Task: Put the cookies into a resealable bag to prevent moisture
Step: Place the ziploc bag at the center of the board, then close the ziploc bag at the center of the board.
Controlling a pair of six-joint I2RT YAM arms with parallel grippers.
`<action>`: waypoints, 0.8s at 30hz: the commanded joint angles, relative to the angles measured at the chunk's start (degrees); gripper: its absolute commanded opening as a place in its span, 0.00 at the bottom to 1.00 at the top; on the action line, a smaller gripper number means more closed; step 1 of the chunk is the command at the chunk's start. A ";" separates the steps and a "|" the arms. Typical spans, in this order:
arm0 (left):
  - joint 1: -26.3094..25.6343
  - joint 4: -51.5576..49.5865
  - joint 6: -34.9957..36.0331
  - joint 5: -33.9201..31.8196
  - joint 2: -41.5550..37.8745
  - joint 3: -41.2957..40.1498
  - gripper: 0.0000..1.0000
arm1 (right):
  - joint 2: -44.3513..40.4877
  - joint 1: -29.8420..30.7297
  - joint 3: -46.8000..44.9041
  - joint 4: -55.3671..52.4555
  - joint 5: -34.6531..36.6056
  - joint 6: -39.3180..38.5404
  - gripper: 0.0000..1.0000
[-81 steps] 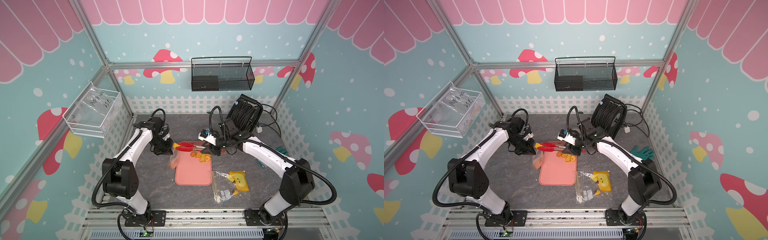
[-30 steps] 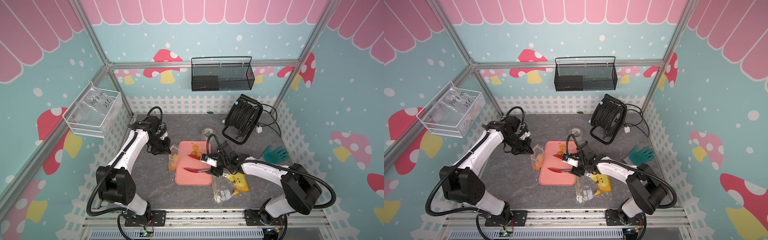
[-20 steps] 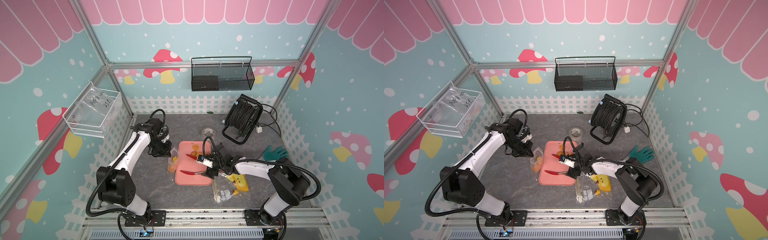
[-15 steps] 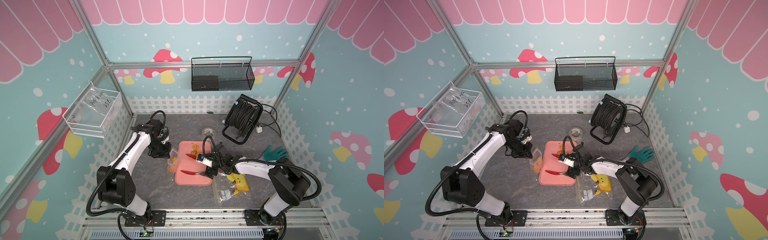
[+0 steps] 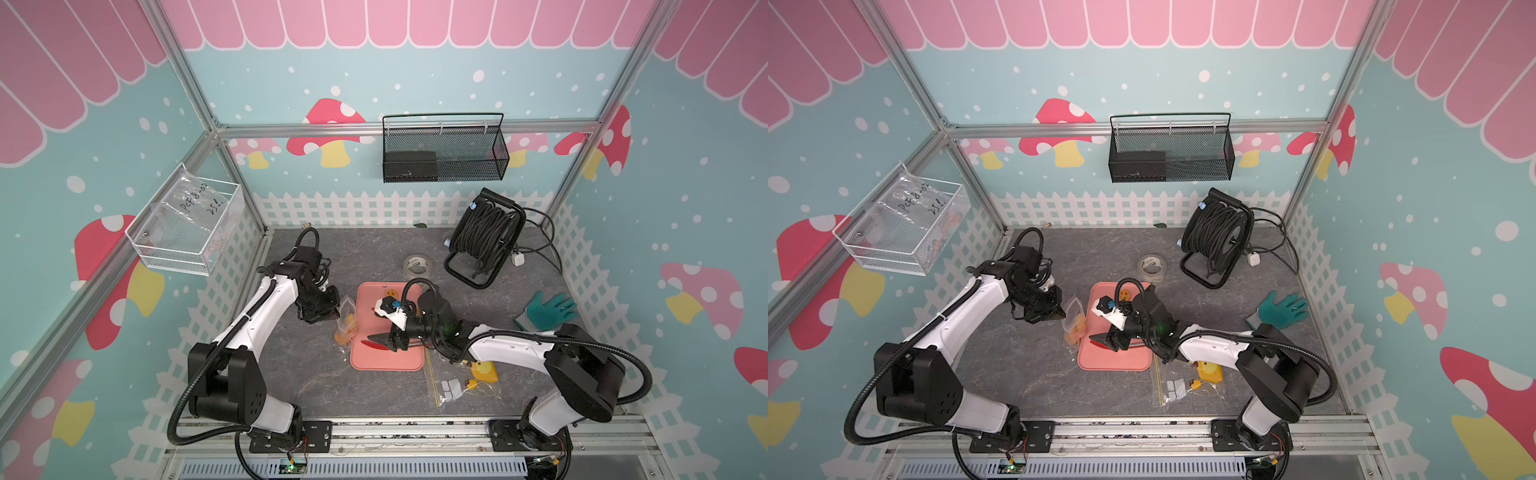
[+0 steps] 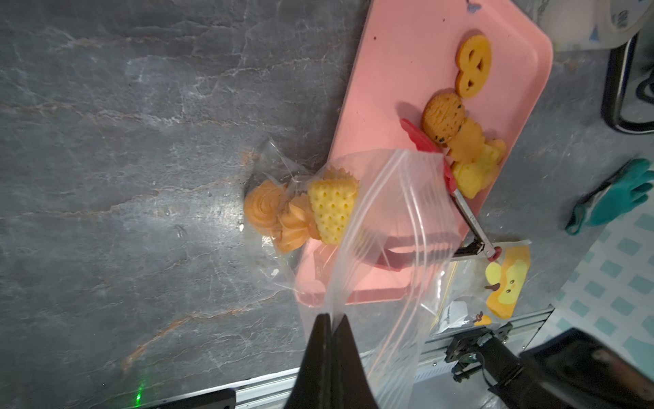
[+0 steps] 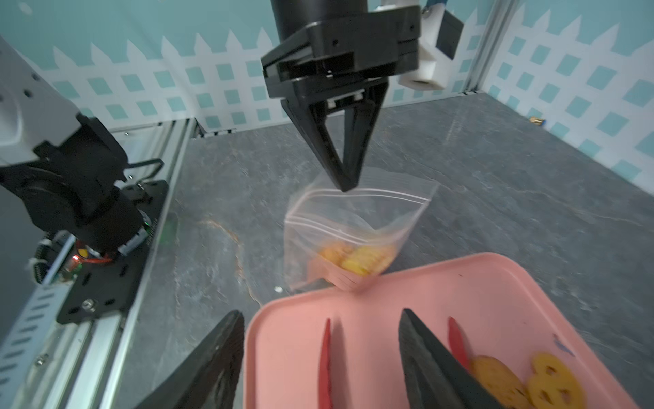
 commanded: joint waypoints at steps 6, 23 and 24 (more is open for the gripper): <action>0.47 13.30 -15.85 0.58 -6.03 -7.73 0.00 | 10.35 4.55 8.27 3.49 5.43 3.93 0.65; 0.63 14.08 -17.29 0.28 -8.70 -10.40 0.00 | 15.95 6.14 16.57 -4.39 17.48 1.95 0.27; 0.65 13.93 -17.27 -0.28 -9.03 -10.40 0.00 | 15.79 6.14 15.89 -3.31 17.64 1.79 0.24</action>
